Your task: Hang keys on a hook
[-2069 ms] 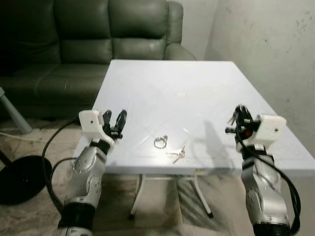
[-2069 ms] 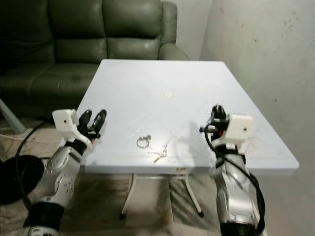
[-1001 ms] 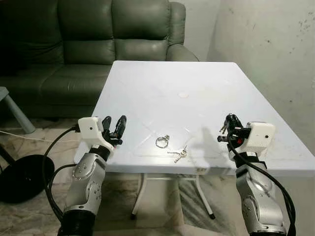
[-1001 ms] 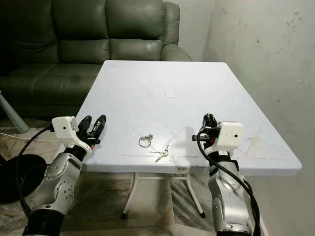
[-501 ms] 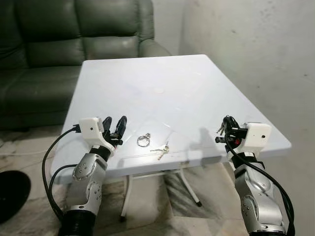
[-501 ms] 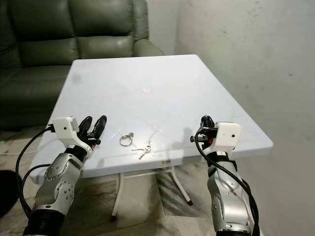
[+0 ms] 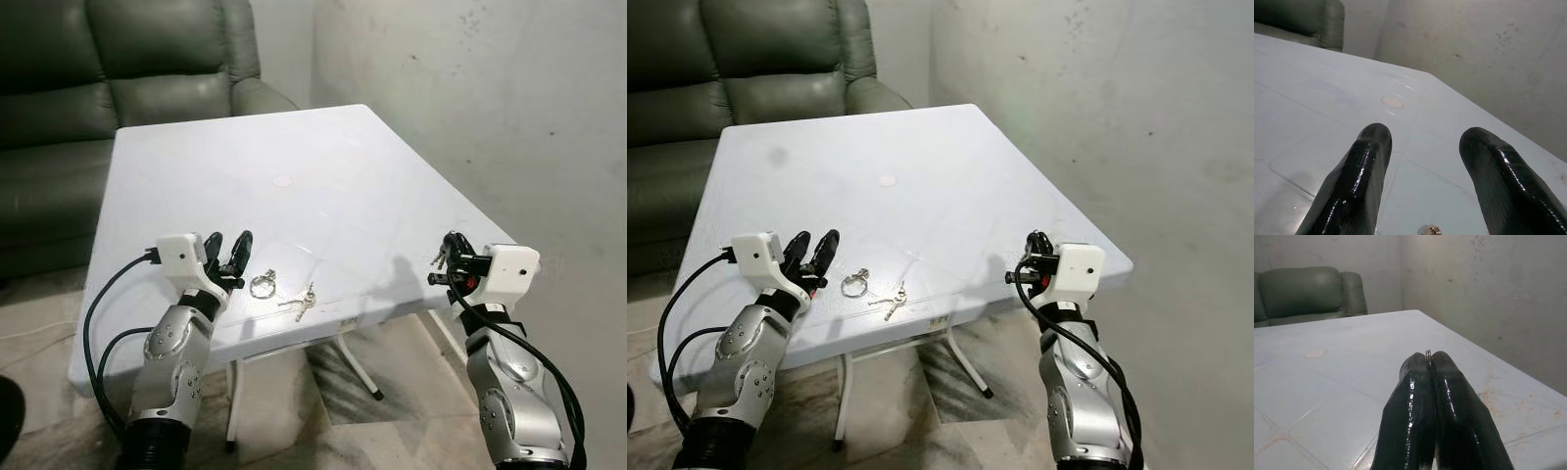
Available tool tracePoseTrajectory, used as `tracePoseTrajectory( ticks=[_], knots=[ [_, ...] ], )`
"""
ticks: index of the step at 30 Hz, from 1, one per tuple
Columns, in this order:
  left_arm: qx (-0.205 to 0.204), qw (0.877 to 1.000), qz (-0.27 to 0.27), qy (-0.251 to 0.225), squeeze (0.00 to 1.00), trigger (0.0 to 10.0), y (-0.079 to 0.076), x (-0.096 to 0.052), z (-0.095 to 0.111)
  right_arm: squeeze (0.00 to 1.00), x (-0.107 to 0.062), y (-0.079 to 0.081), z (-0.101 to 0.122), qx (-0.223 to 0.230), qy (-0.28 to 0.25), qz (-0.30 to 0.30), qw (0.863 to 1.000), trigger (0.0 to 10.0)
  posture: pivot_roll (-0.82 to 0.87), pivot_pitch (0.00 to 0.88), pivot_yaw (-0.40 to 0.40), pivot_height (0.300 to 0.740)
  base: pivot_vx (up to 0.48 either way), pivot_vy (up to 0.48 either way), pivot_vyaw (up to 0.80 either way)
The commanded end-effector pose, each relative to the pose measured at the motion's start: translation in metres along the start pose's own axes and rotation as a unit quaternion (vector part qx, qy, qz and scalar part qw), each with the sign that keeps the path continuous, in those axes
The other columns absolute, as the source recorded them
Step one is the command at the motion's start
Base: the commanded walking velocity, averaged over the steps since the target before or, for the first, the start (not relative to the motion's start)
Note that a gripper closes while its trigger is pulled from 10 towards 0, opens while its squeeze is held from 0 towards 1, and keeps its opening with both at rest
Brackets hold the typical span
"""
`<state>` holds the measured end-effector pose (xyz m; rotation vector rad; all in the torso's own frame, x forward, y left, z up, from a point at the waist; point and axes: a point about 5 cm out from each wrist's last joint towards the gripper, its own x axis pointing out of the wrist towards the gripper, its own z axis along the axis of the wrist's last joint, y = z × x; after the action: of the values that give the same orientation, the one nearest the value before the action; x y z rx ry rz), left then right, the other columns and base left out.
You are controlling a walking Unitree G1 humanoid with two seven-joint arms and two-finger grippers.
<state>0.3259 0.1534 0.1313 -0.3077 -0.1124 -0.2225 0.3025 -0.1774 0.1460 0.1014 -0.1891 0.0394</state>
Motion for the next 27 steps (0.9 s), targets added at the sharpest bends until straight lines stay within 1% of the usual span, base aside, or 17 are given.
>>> tracePoseTrajectory(
  ticks=[1,13,14,20,21,23,24,27],
  knots=[
    [0.003,1.000,0.000,-0.001,0.00,10.0,-0.0003,-0.0009,0.0020,0.00,0.0013,0.0008,0.0035,0.002,-0.004,0.001,1.000,10.0,0.05,0.000,-0.022,0.740,0.000,0.000,-0.78],
    [0.014,1.000,-0.011,0.000,0.00,10.0,-0.0018,-0.0020,0.0027,0.00,0.0017,0.0011,0.0035,0.002,-0.003,0.001,1.000,10.0,0.05,0.000,-0.024,0.740,0.000,0.000,-0.78],
    [0.009,1.000,-0.009,0.002,0.00,10.0,-0.0012,-0.0025,0.0021,0.00,0.0014,0.0012,0.0034,0.002,-0.003,0.001,1.000,10.0,0.05,0.000,-0.023,0.740,0.000,-0.450,-0.78],
    [0.010,1.000,-0.008,0.003,0.00,10.0,-0.0020,-0.0016,0.0021,0.00,0.0016,0.0008,0.0036,0.001,-0.002,0.002,1.000,10.0,0.05,0.000,-0.025,0.740,0.000,-0.453,-0.78],
    [-0.004,1.000,0.006,0.006,0.00,10.0,-0.0004,-0.0012,0.0008,0.00,0.0016,0.0007,0.0036,0.001,-0.001,0.002,1.000,10.0,0.05,0.000,-0.025,0.740,0.000,0.000,-0.78],
    [-0.011,1.000,0.012,0.004,0.00,10.0,0.0004,-0.0011,0.0008,0.00,0.0015,0.0006,0.0036,0.000,-0.001,0.002,1.000,10.0,0.05,0.000,-0.025,0.740,0.000,0.000,-0.78],
    [-0.003,1.000,0.008,0.005,0.00,10.0,-0.0001,-0.0009,0.0011,0.00,0.0015,0.0004,0.0037,0.000,-0.001,0.002,1.000,10.0,0.05,0.000,-0.025,0.740,0.000,0.000,-0.78],
    [-0.006,1.000,0.012,0.004,0.00,10.0,-0.0001,-0.0011,0.0011,0.00,0.0016,0.0004,0.0037,-0.001,-0.001,0.002,1.000,10.0,0.05,0.000,-0.028,0.740,0.000,0.000,-0.78]
  ],
)
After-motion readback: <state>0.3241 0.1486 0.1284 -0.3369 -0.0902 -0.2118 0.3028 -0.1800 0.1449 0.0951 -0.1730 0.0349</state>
